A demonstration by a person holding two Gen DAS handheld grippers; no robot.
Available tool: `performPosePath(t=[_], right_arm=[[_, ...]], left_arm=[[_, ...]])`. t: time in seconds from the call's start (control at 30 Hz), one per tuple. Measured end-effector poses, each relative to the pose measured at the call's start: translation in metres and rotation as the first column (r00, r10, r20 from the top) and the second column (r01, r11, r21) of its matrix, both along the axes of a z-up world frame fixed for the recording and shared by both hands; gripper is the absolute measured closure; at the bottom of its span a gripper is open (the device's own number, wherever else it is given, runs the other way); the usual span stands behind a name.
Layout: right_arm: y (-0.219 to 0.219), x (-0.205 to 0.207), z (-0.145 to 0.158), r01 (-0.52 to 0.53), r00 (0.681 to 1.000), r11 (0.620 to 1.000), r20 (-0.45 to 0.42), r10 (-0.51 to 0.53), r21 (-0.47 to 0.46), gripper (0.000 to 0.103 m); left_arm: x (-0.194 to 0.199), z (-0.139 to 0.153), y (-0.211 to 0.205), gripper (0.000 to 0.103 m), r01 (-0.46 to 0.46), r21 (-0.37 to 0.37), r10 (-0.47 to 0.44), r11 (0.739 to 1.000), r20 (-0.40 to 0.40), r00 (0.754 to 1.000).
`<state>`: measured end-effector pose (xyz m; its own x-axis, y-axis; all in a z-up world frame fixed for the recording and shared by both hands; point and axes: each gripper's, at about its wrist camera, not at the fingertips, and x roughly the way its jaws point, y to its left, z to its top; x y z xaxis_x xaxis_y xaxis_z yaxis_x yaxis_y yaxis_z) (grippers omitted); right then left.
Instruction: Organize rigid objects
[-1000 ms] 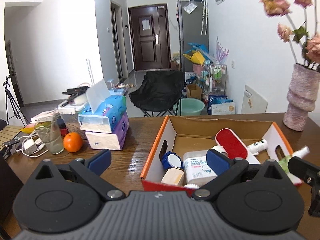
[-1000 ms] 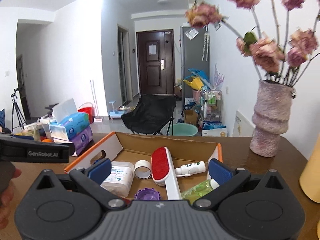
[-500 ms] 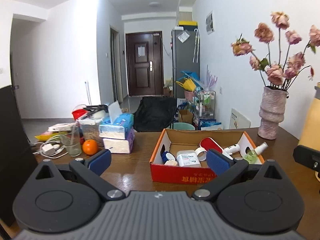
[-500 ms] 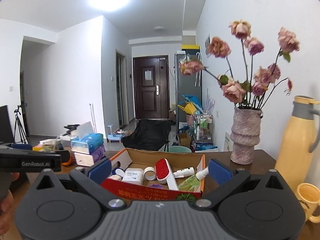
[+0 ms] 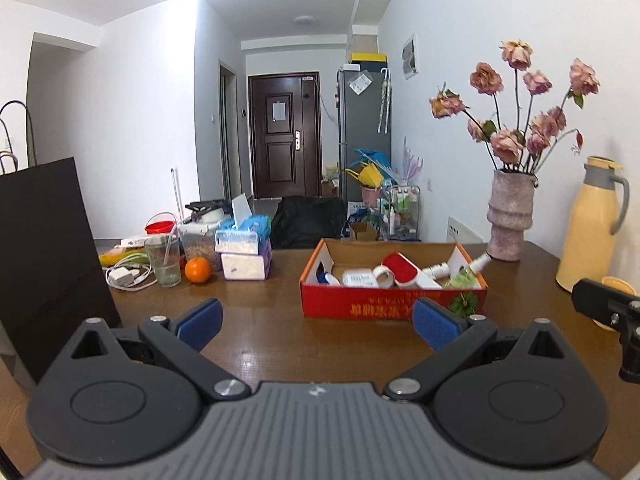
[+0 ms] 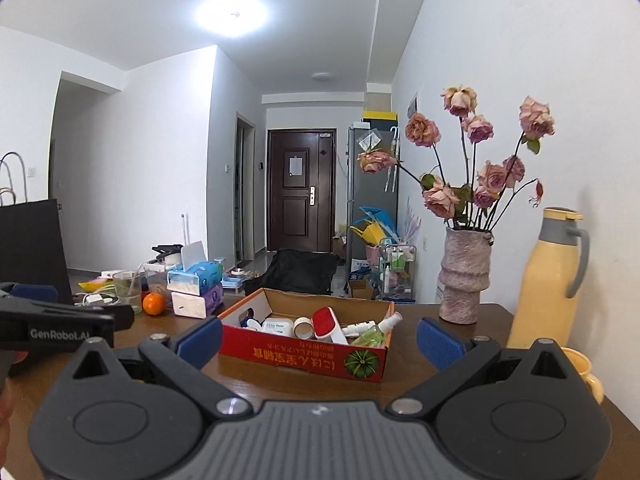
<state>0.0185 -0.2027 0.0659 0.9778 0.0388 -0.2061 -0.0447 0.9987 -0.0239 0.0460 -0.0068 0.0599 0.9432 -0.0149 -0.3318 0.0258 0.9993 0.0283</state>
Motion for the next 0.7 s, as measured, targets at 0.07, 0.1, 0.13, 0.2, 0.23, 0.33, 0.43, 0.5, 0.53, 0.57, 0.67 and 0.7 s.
performPosePath(t=[0.07, 0.1, 0.13, 0.2, 0.23, 0.33, 0.43, 0.5, 0.53, 0.57, 0.67, 0.7], right_arm=[[0.0, -0.012, -0.002, -0.005, 1.0, 1.0, 0.002, 0.005, -0.001, 0.0], [0.0, -0.017, -0.003, -0.009, 1.0, 1.0, -0.001, 0.009, 0.001, 0.0], [0.0, -0.022, -0.004, -0.011, 1.0, 1.0, -0.003, 0.011, 0.002, 0.0], [-0.001, -0.031, -0.007, -0.006, 1.0, 1.0, -0.005, 0.006, 0.002, 0.0], [-0.001, -0.036, -0.008, -0.003, 1.0, 1.0, -0.007, 0.003, 0.001, 0.0], [-0.002, -0.047, -0.011, 0.009, 1.0, 1.0, -0.013, -0.009, -0.003, 0.0], [-0.002, -0.055, -0.013, 0.016, 1.0, 1.0, -0.019, -0.016, -0.007, 0.0], [-0.002, -0.058, -0.013, 0.02, 1.0, 1.0, -0.021, -0.02, -0.01, 0.0], [-0.001, -0.06, -0.013, 0.023, 0.999, 1.0, -0.022, -0.023, -0.012, 0.0], [-0.001, -0.061, -0.013, 0.025, 0.999, 1.0, -0.023, -0.025, -0.012, 0.0], [-0.001, -0.063, -0.013, 0.023, 1.0, 1.0, -0.019, -0.023, -0.013, 0.0], [-0.001, -0.064, -0.013, 0.022, 1.0, 1.0, -0.018, -0.022, -0.014, 0.0]], left_arm=[[-0.01, -0.004, 0.0, 0.0, 0.007, -0.001, -0.007, 1.0, -0.008, 1.0], [-0.014, -0.005, -0.001, 0.0, 0.009, 0.0, -0.009, 1.0, -0.013, 1.0], [-0.019, -0.007, -0.001, 0.0, 0.01, -0.002, -0.01, 1.0, -0.02, 1.0], [-0.028, -0.01, -0.001, 0.0, 0.011, -0.01, -0.011, 1.0, -0.031, 0.999], [-0.033, -0.011, 0.0, 0.0, 0.01, -0.013, -0.011, 1.0, -0.034, 0.999], [-0.046, -0.012, 0.0, 0.0, 0.002, -0.004, -0.002, 1.0, -0.023, 1.0], [-0.054, -0.011, 0.0, 0.0, -0.003, 0.002, 0.003, 1.0, -0.013, 1.0], [-0.057, -0.01, 0.001, 0.0, -0.003, 0.0, 0.003, 1.0, -0.008, 1.0], [-0.058, -0.01, 0.001, 0.0, -0.002, -0.001, 0.002, 1.0, -0.007, 1.0], [-0.059, -0.009, 0.001, 0.0, 0.0, -0.001, 0.0, 1.0, -0.006, 1.0], [-0.062, -0.008, 0.001, 0.0, 0.002, 0.003, -0.002, 1.0, -0.001, 1.0], [-0.062, -0.008, 0.001, 0.0, 0.003, 0.004, -0.003, 1.0, -0.001, 1.0]])
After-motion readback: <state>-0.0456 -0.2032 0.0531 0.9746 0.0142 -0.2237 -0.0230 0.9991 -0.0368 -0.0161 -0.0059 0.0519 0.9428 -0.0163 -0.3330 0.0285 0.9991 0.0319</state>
